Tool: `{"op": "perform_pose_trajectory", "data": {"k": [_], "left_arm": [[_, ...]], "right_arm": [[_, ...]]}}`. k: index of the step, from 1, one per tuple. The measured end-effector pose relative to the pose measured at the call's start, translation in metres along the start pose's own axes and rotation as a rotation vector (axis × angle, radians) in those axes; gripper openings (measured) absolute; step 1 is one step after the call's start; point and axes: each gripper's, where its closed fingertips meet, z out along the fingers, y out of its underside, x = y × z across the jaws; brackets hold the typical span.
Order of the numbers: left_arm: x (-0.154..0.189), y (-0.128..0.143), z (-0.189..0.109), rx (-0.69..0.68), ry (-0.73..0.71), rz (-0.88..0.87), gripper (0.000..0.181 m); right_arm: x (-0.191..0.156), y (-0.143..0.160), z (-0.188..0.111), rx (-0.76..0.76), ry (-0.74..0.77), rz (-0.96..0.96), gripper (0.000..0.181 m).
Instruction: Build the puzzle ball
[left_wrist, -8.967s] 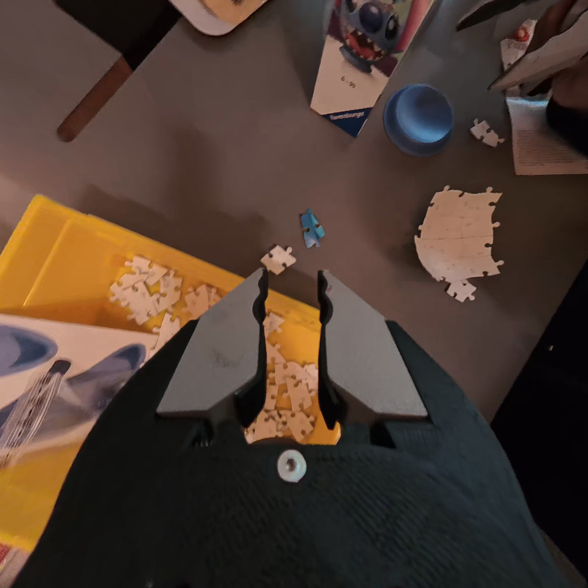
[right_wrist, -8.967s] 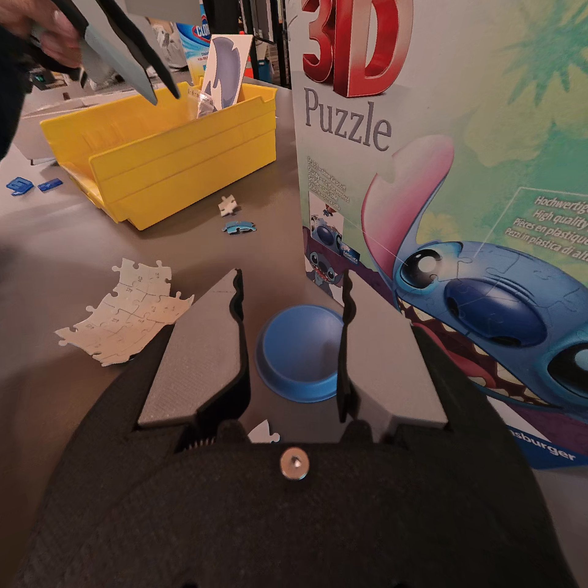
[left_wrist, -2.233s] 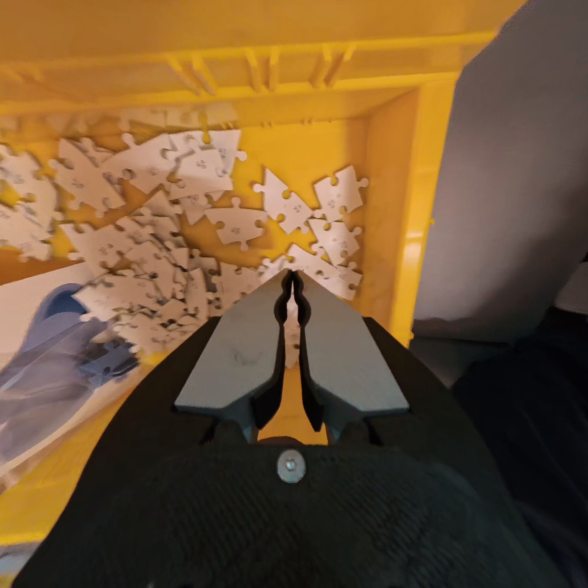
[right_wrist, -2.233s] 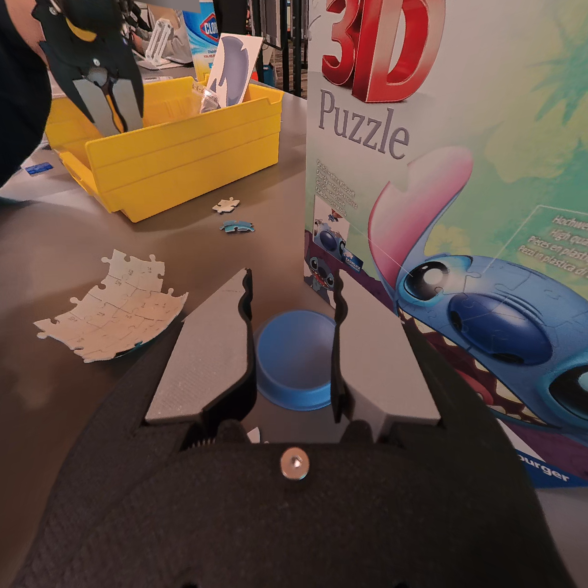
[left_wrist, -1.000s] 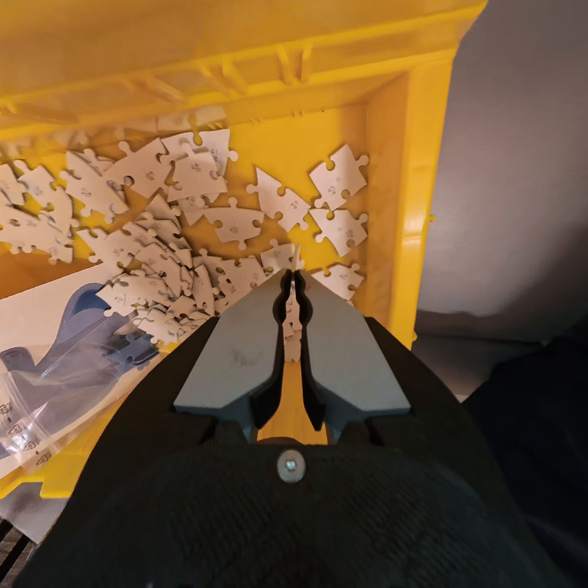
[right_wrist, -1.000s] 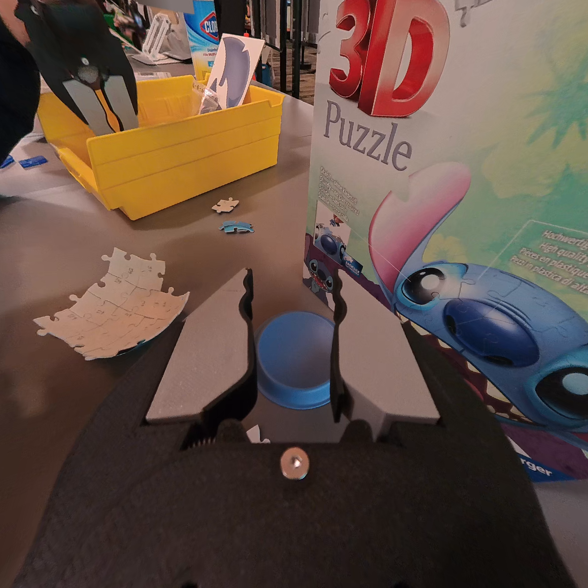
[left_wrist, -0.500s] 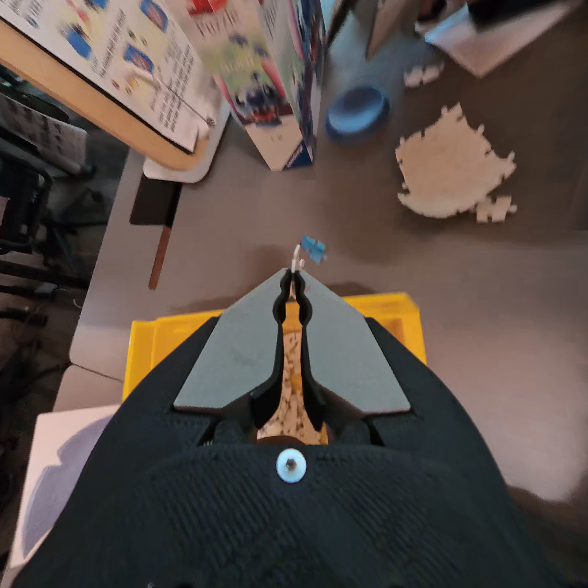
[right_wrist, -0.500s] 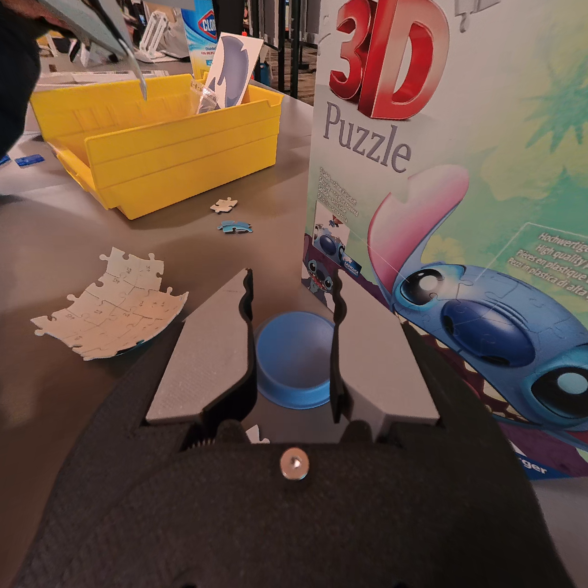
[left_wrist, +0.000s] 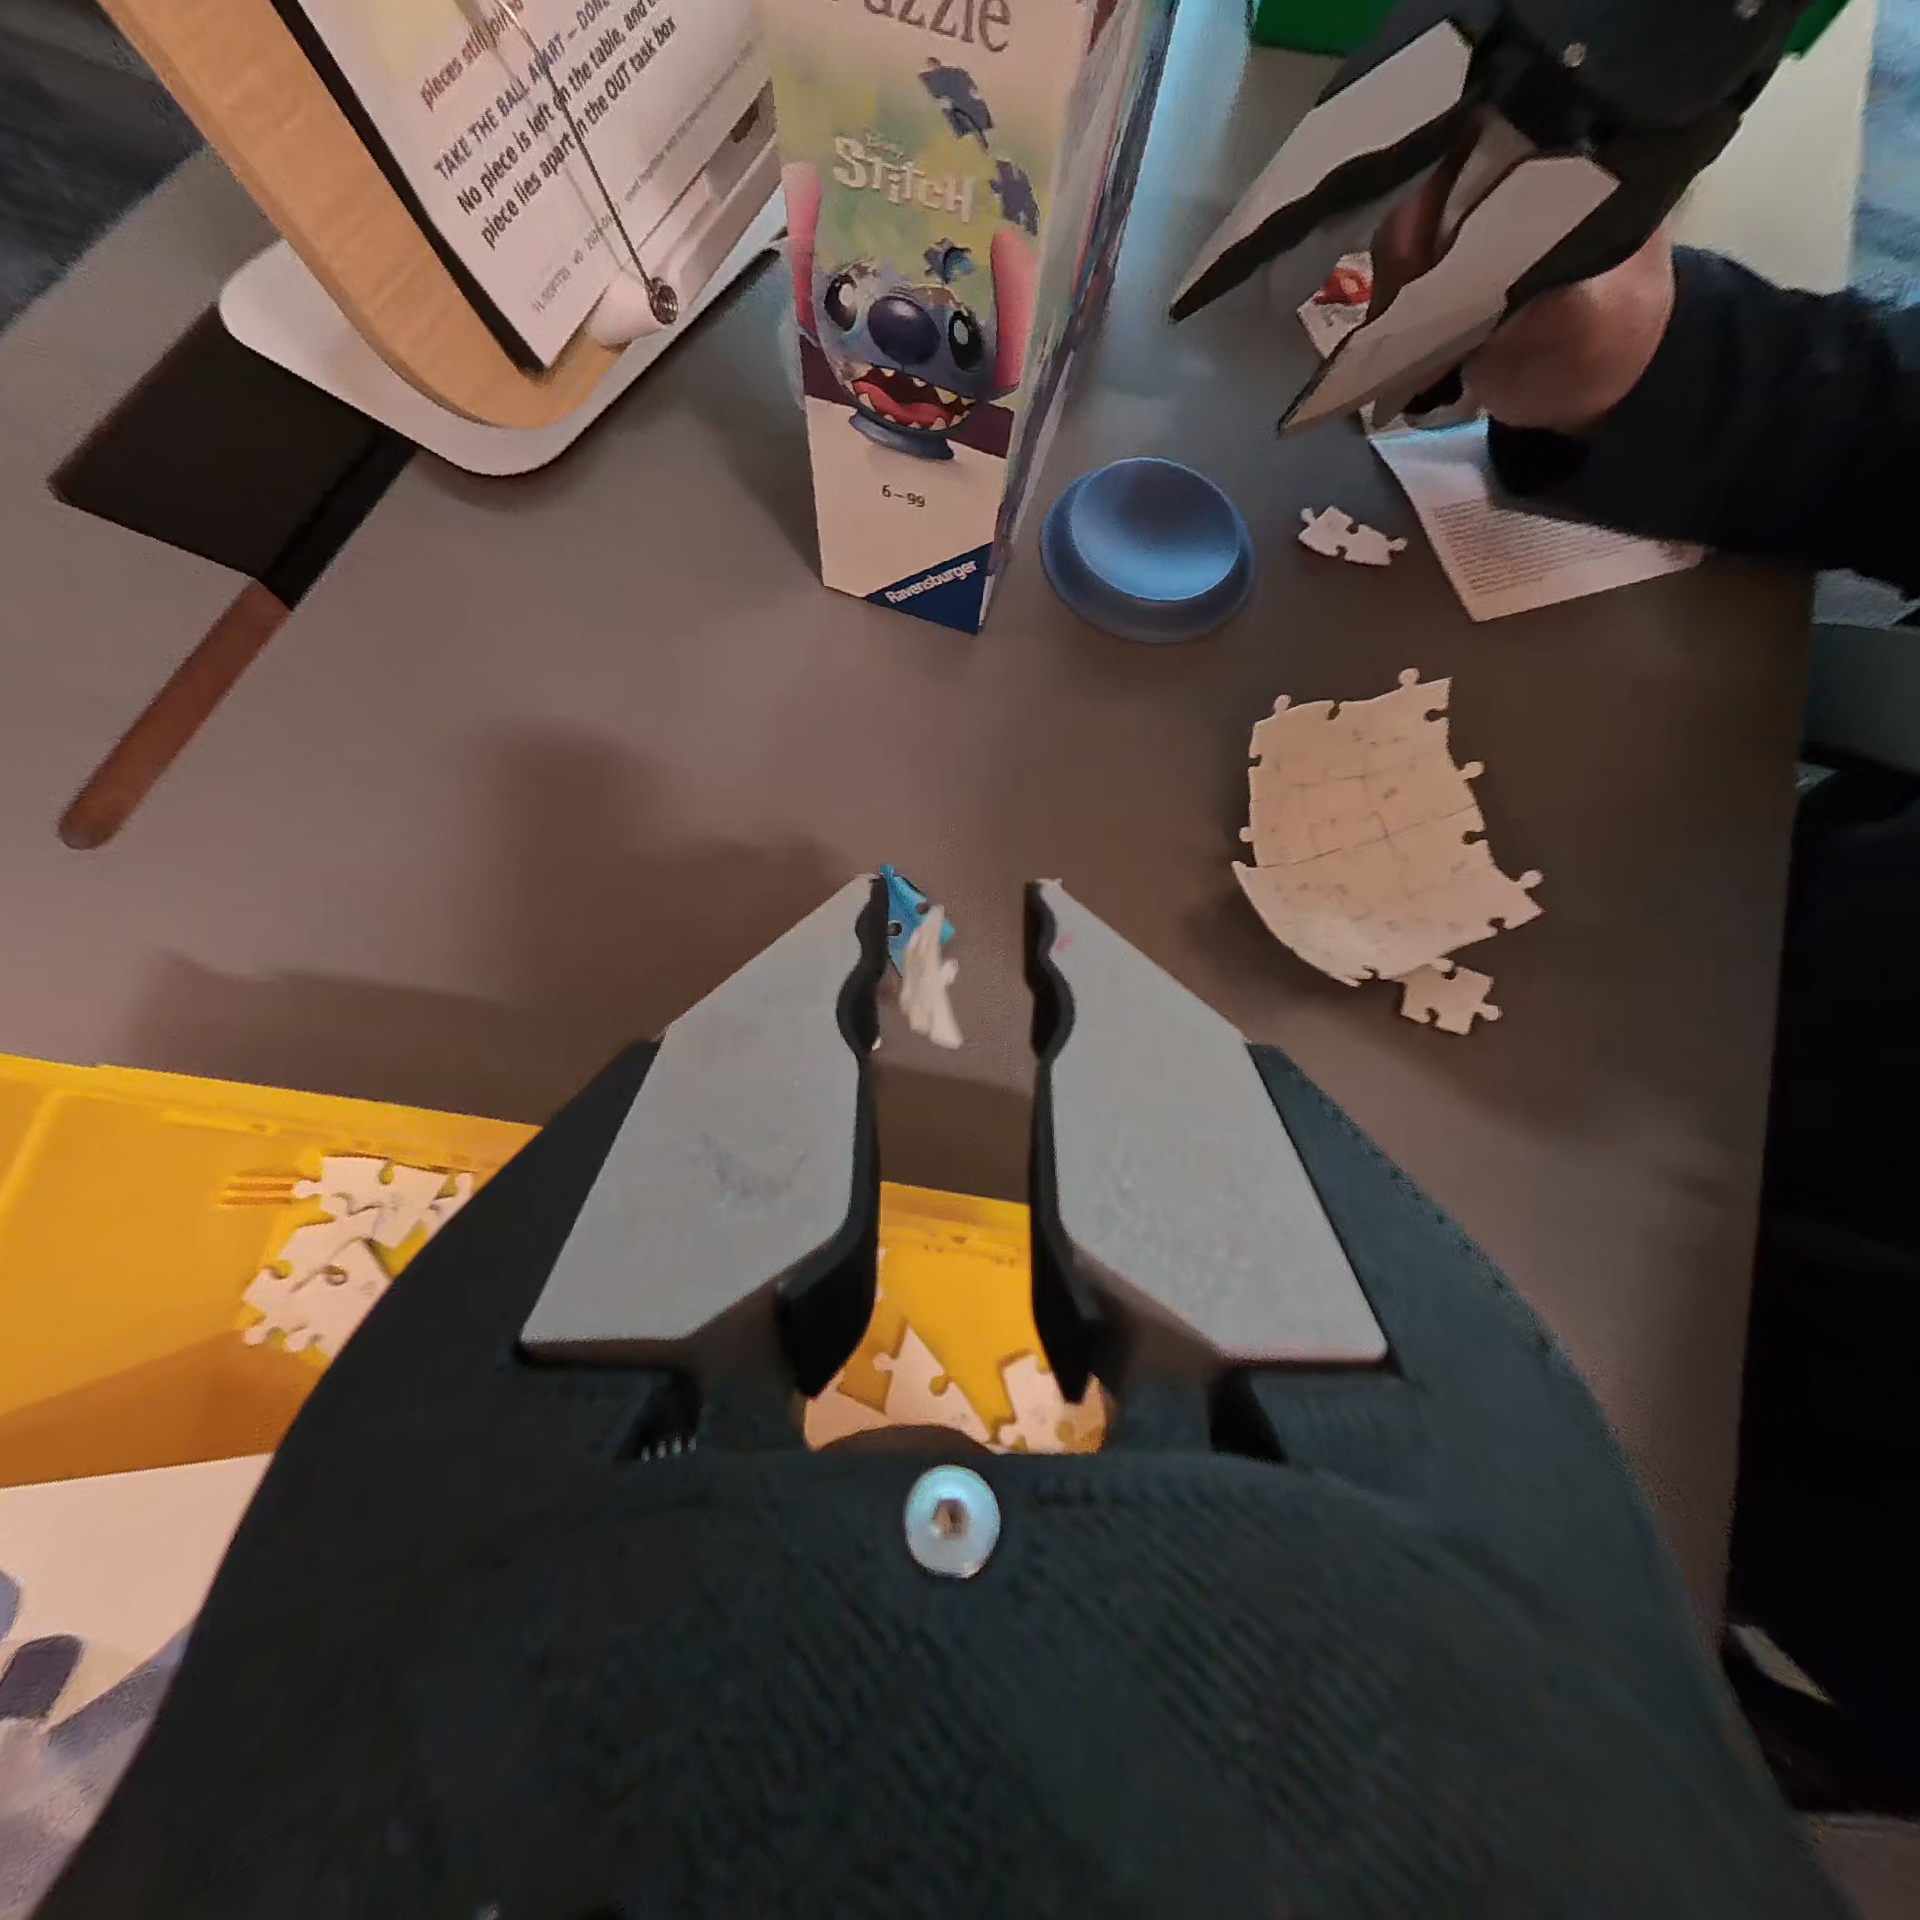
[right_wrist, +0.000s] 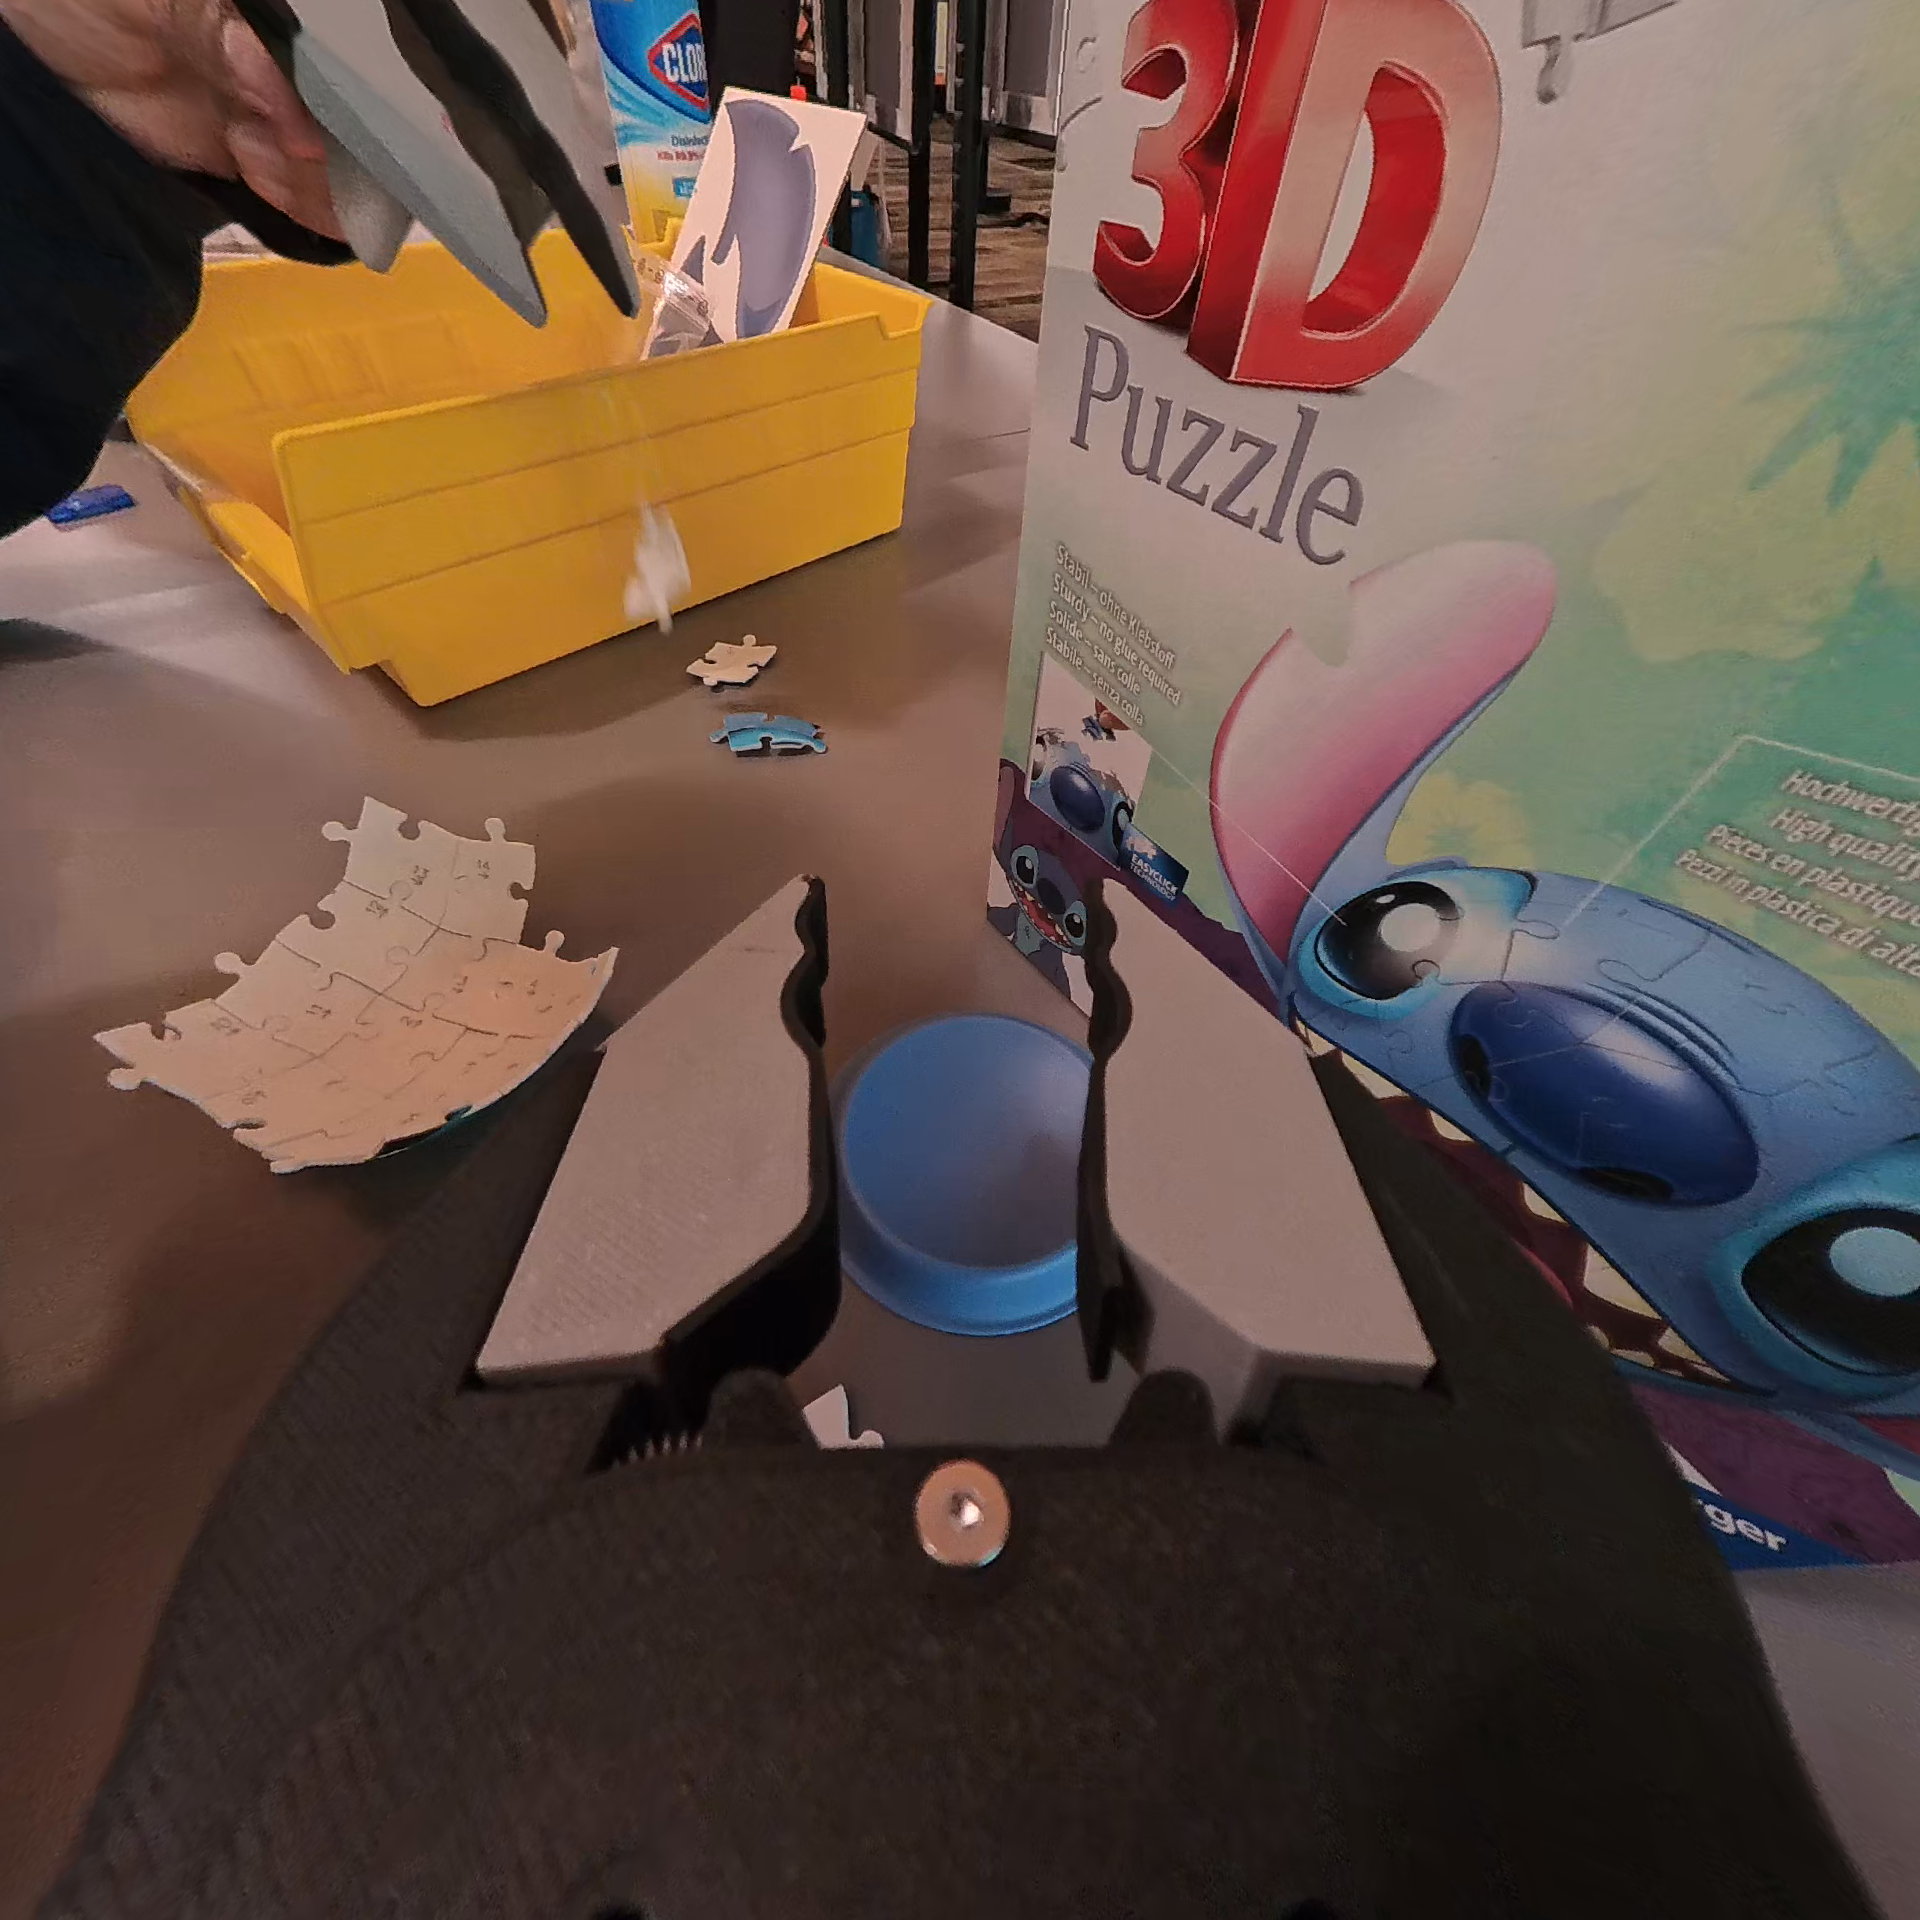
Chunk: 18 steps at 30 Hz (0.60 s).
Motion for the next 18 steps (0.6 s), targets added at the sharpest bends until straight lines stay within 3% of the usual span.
{"op": "perform_pose_trajectory", "data": {"k": [8,14,18], "left_arm": [[-0.03,0.007,-0.033,0.006,-0.101,-0.071,0.027],[-0.072,0.039,-0.058,-0.079,-0.245,-0.16,0.029],[-0.087,0.074,-0.042,-0.235,-0.278,-0.191,0.03]], "right_arm": [[0.001,0.001,0.001,-0.004,-0.001,0.004,0.047],[0.001,0.002,0.002,-0.005,-0.001,0.008,0.047],[0.001,0.003,0.003,-0.01,-0.003,0.008,0.047]]}}
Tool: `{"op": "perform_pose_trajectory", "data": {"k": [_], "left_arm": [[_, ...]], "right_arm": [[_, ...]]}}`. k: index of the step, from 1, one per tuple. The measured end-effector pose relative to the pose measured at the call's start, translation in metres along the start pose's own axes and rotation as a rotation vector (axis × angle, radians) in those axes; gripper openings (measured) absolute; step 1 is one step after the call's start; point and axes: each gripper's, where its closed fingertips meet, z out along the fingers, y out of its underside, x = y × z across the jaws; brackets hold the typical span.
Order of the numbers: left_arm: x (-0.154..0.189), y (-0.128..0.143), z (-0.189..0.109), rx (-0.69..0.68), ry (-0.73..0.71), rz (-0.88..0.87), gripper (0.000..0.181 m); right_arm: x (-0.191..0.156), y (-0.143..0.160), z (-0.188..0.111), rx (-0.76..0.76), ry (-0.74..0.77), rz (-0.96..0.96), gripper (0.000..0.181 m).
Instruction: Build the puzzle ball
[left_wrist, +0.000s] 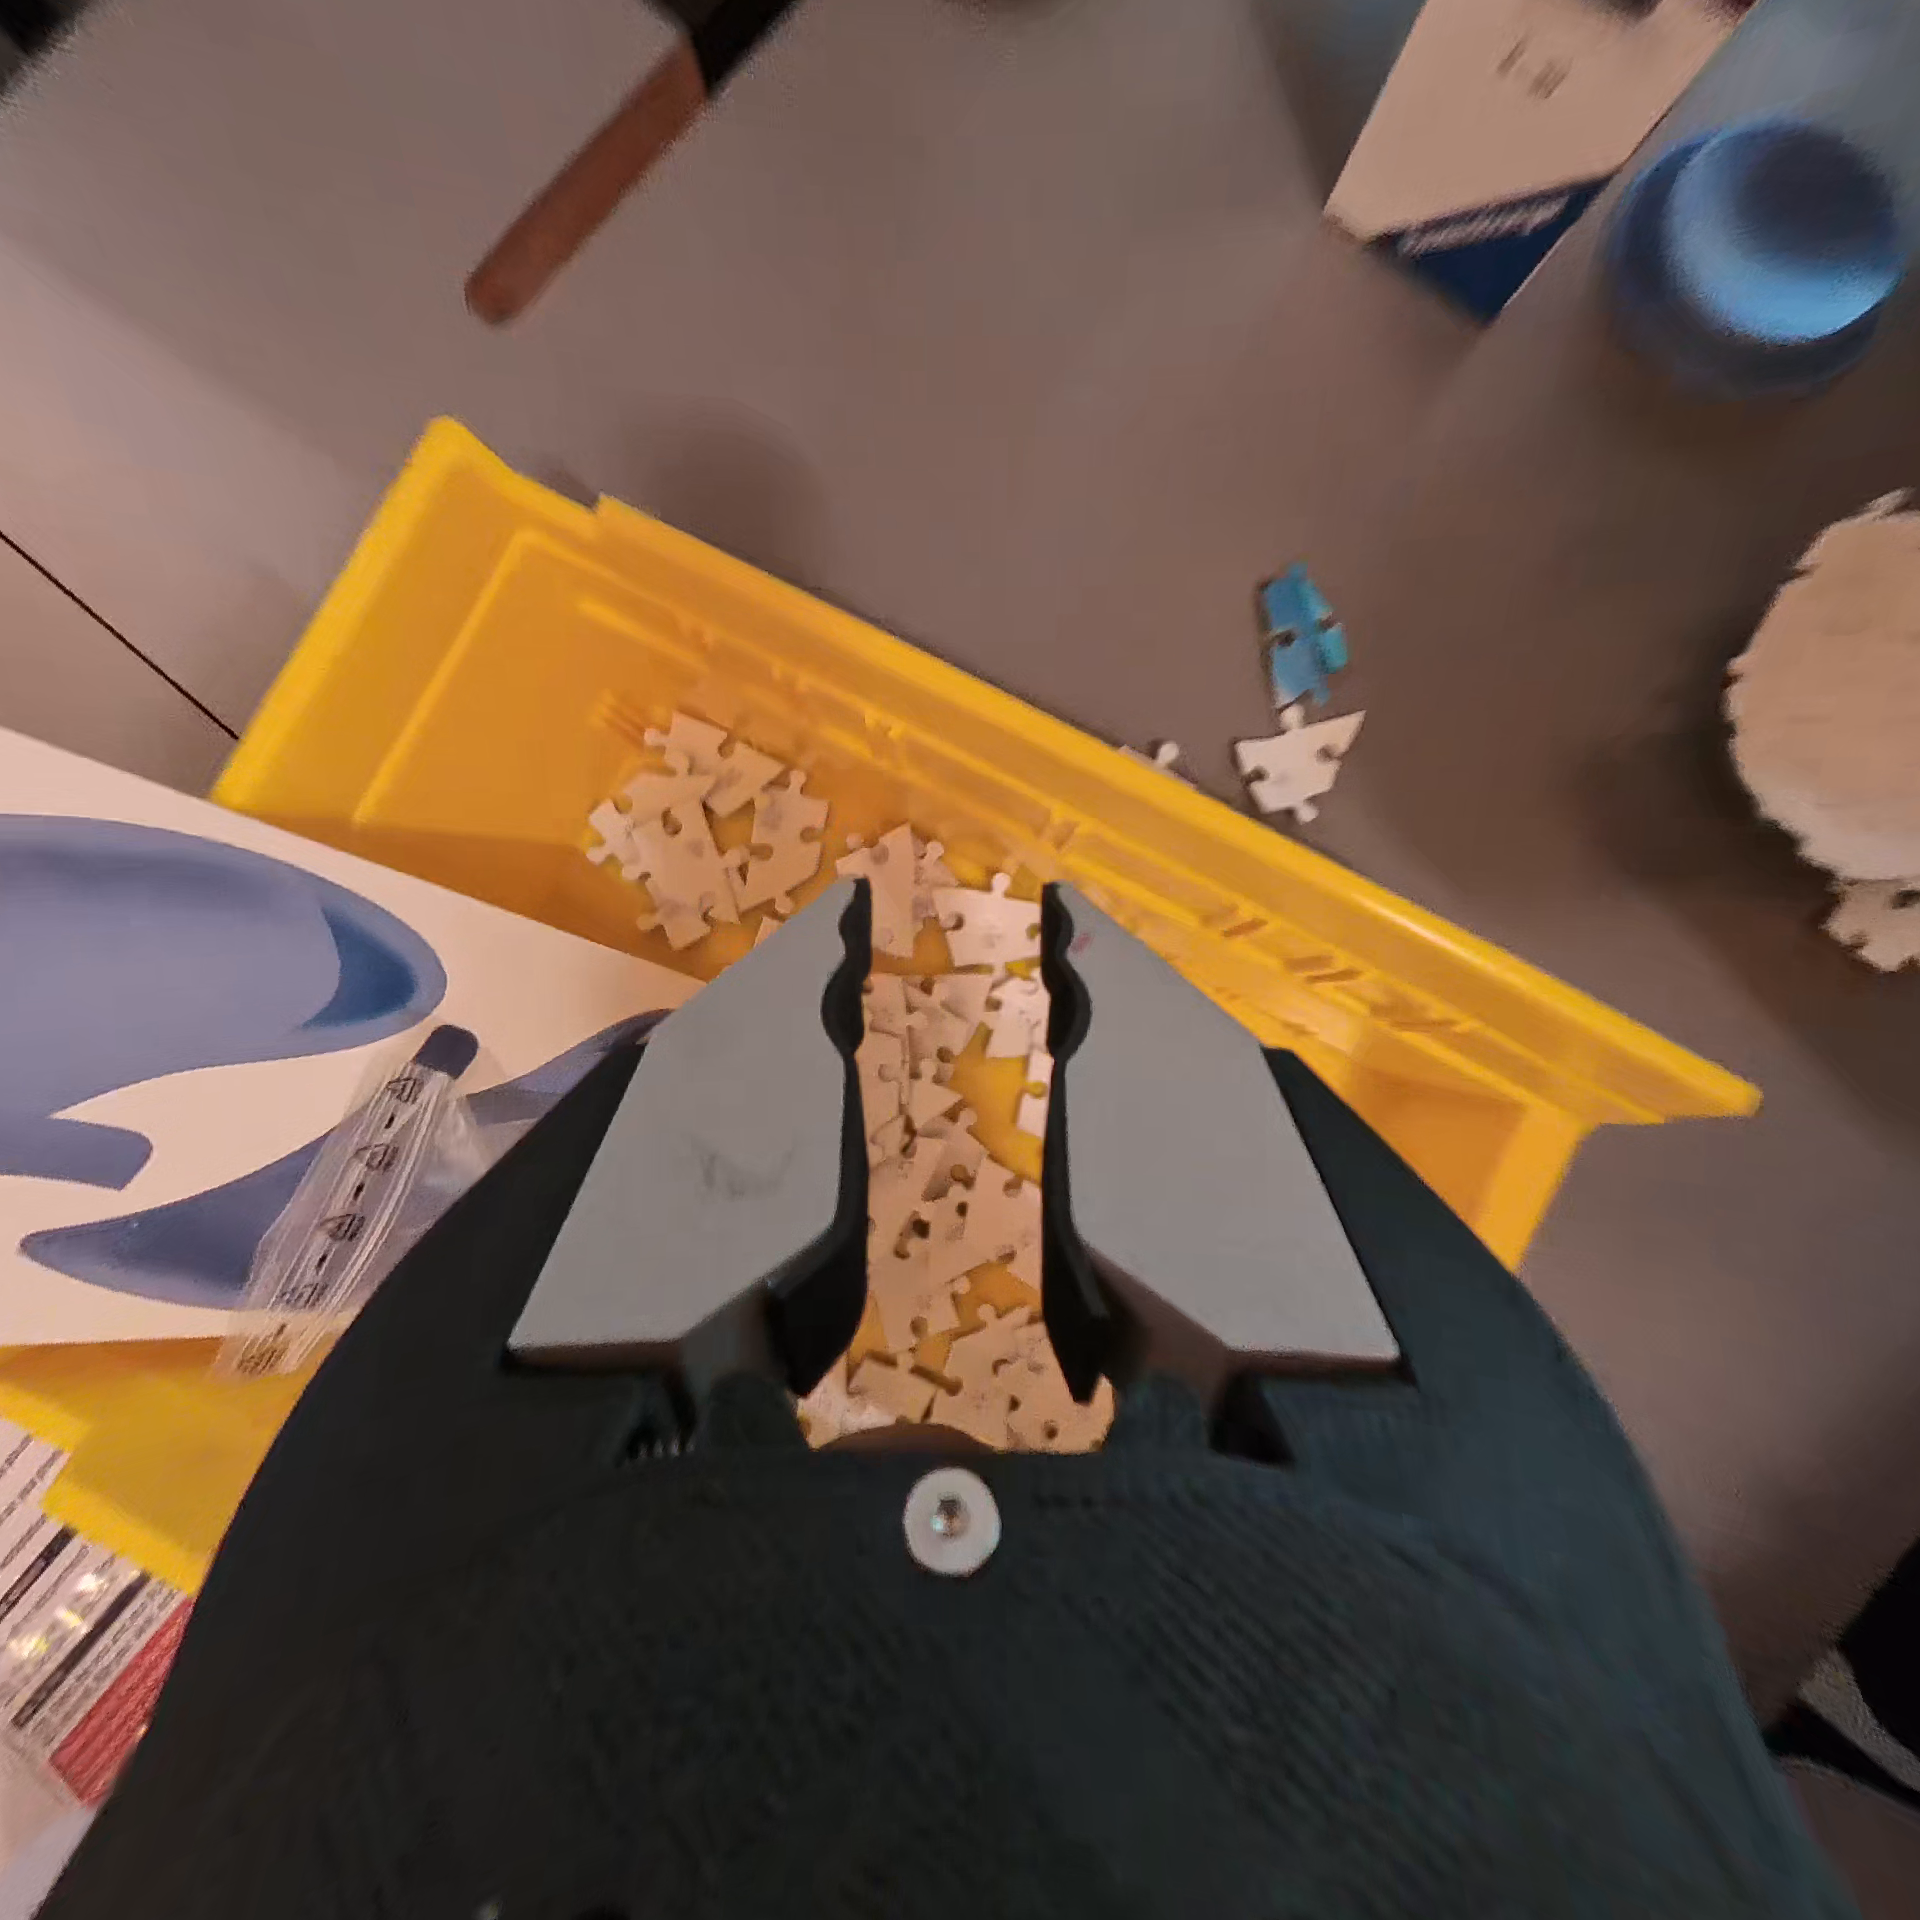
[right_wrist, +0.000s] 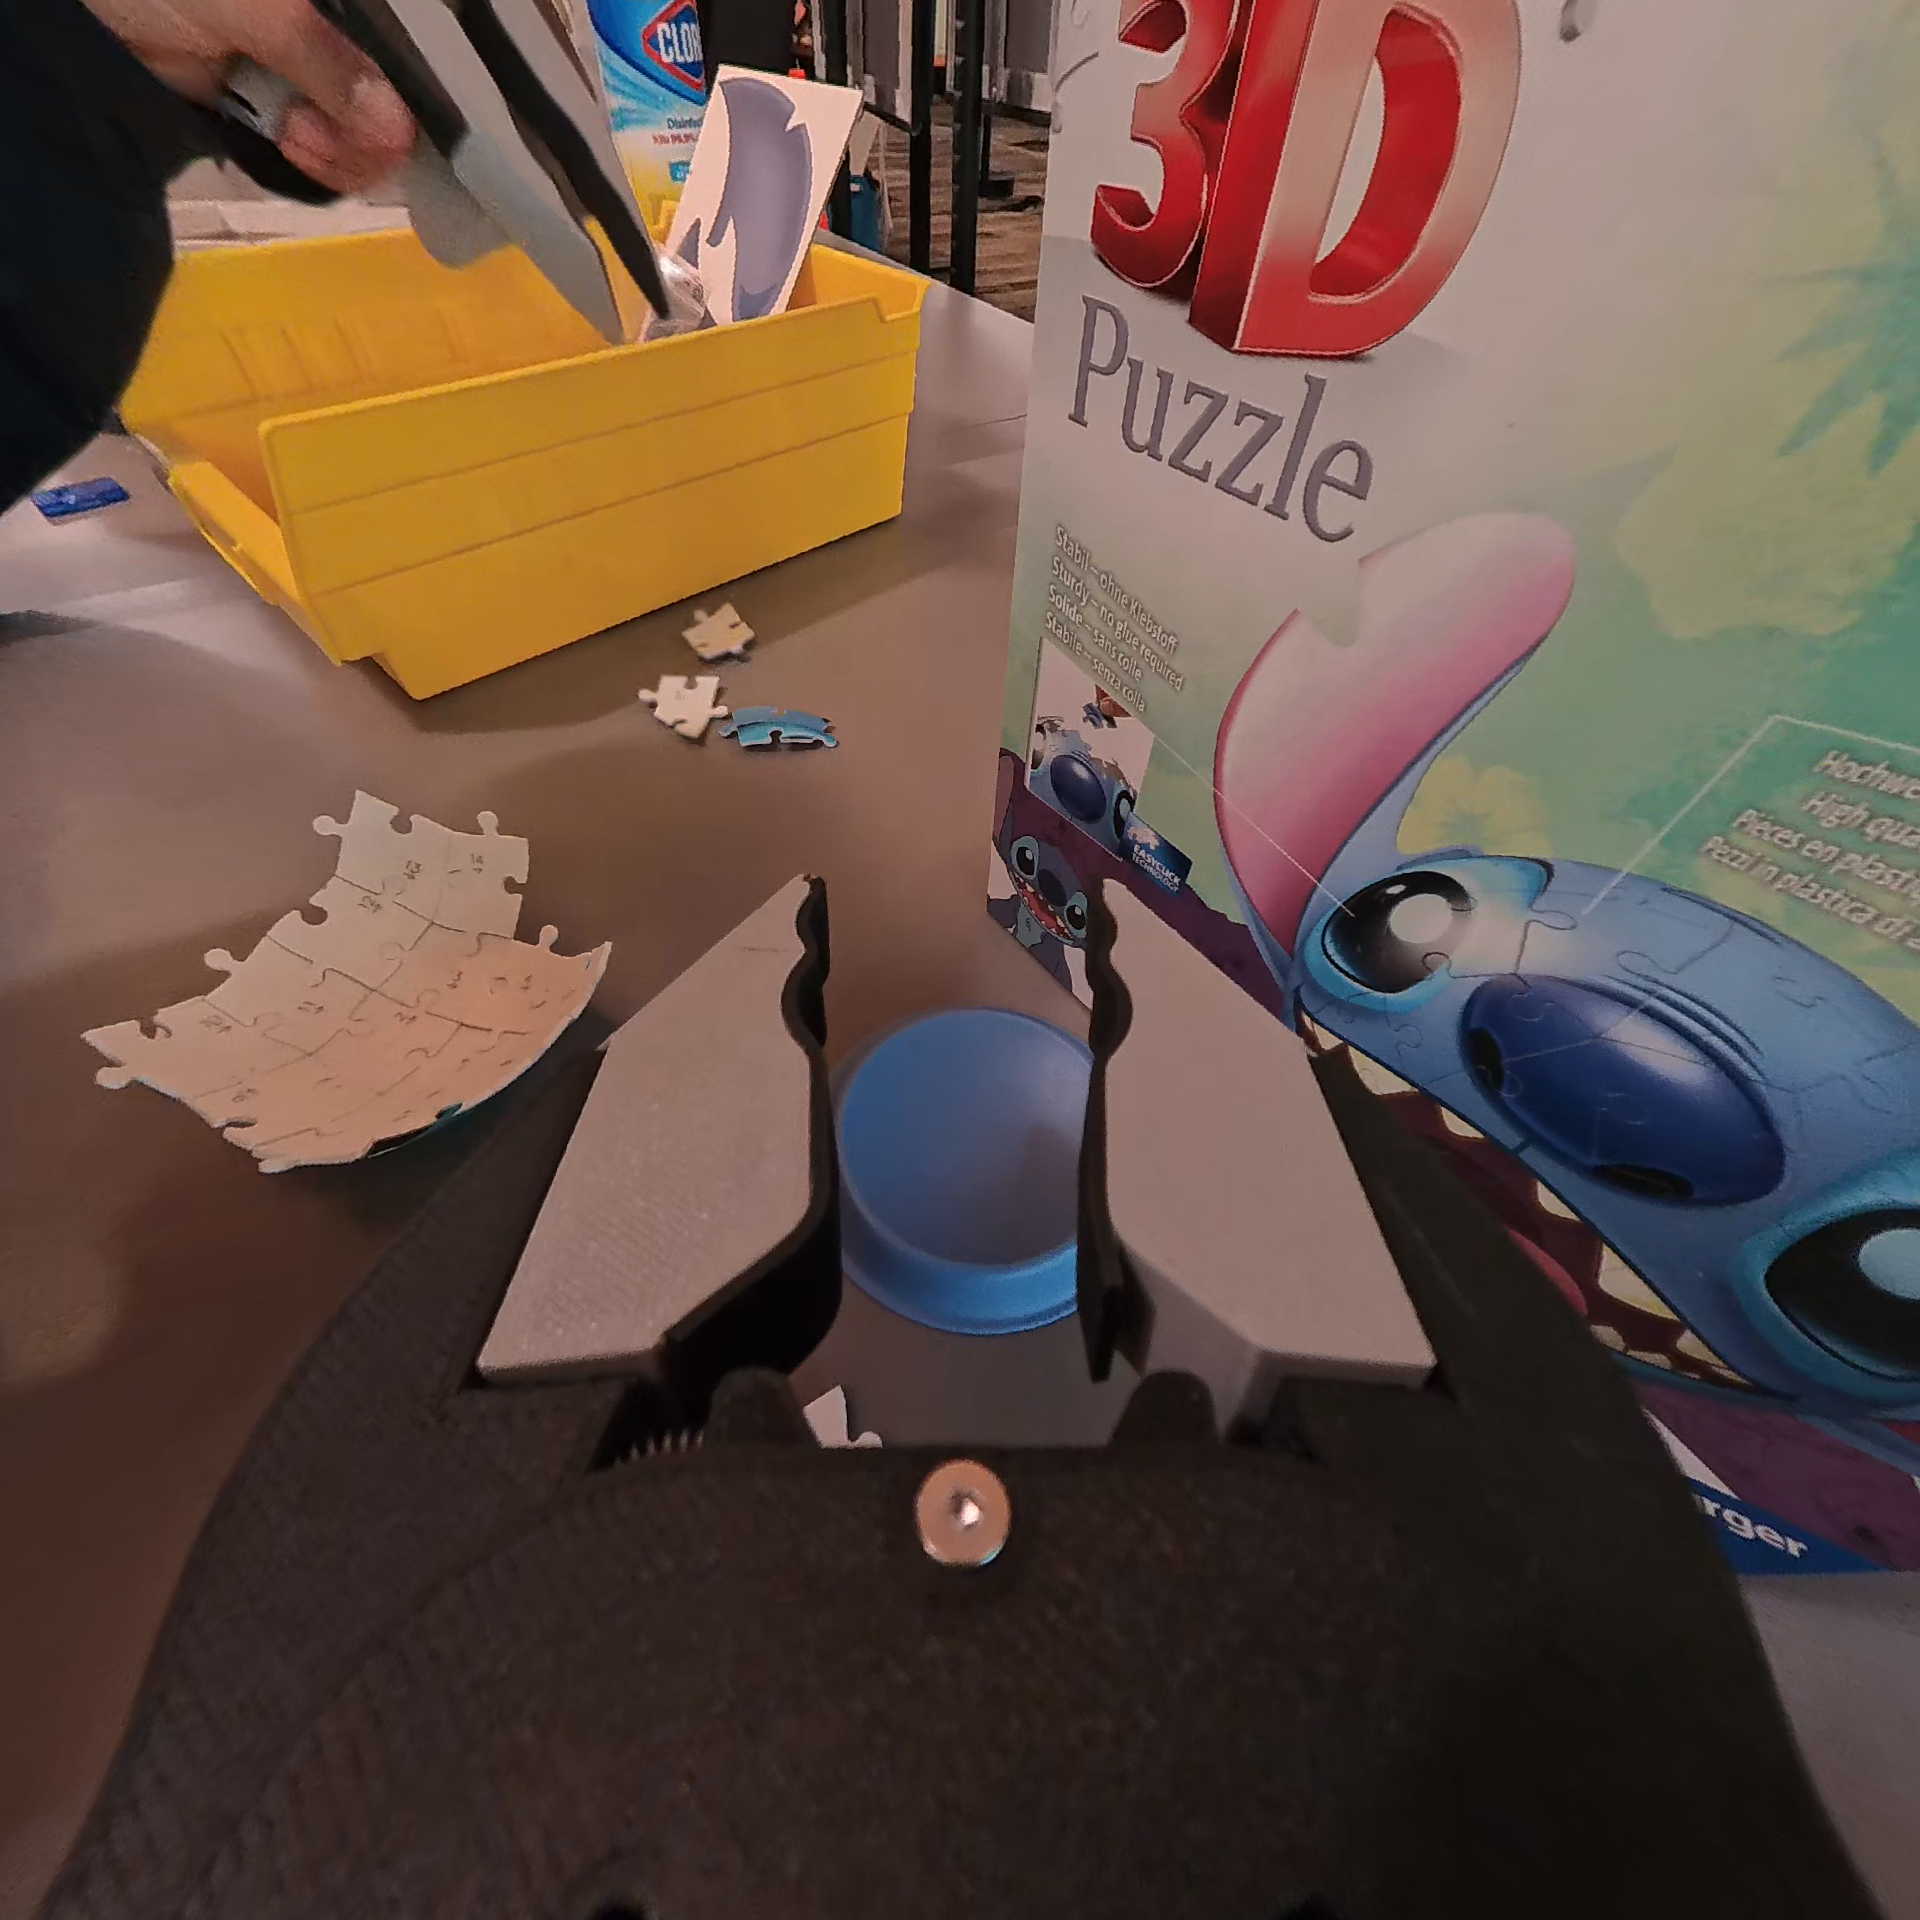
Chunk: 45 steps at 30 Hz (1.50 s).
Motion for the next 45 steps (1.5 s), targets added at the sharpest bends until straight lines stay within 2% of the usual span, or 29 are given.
{"op": "perform_pose_trajectory", "data": {"k": [4,11,14,21,26,31,37,45], "left_arm": [[-0.003,0.014,0.031,-0.118,-0.02,-0.015,0.027],[-0.025,0.048,0.059,-0.301,-0.171,-0.04,0.026],[-0.028,0.069,0.066,-0.392,-0.161,-0.106,0.032],[-0.004,0.063,0.056,-0.36,-0.02,-0.105,0.029],[-0.03,0.034,0.027,-0.188,-0.129,-0.138,0.028],[-0.044,0.058,0.024,-0.287,-0.175,-0.152,0.035],[-0.046,0.06,0.023,-0.296,-0.191,-0.145,0.034],[-0.069,0.029,0.001,-0.114,-0.302,-0.187,0.039]], "right_arm": [[0.0,0.0,-0.001,-0.001,0.003,-0.006,0.047],[0.001,0.002,0.001,-0.01,-0.002,0.005,0.047],[0.0,0.002,0.001,-0.012,-0.002,0.001,0.047],[0.001,0.003,0.001,-0.013,-0.001,0.004,0.047],[0.001,0.003,0.001,-0.01,-0.001,0.006,0.047],[0.0,0.005,0.004,-0.024,-0.005,0.006,0.047],[0.001,0.003,0.002,-0.015,0.001,0.007,0.047],[0.0,0.005,0.003,-0.025,-0.002,0.005,0.047]]}}
